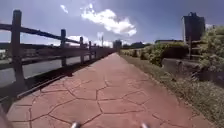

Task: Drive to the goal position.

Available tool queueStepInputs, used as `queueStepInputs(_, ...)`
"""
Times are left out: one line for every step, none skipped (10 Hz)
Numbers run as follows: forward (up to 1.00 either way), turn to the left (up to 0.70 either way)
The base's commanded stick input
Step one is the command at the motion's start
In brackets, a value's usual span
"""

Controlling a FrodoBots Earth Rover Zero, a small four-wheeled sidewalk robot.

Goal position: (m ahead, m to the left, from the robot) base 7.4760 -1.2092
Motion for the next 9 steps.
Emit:
queueStepInputs(0.85,0.00)
queueStepInputs(0.85,0.00)
queueStepInputs(0.85,0.00)
queueStepInputs(0.85,0.00)
queueStepInputs(0.85,0.00)
queueStepInputs(0.85,0.00)
queueStepInputs(0.85,0.00)
queueStepInputs(0.85,0.00)
queueStepInputs(0.85,-0.32)
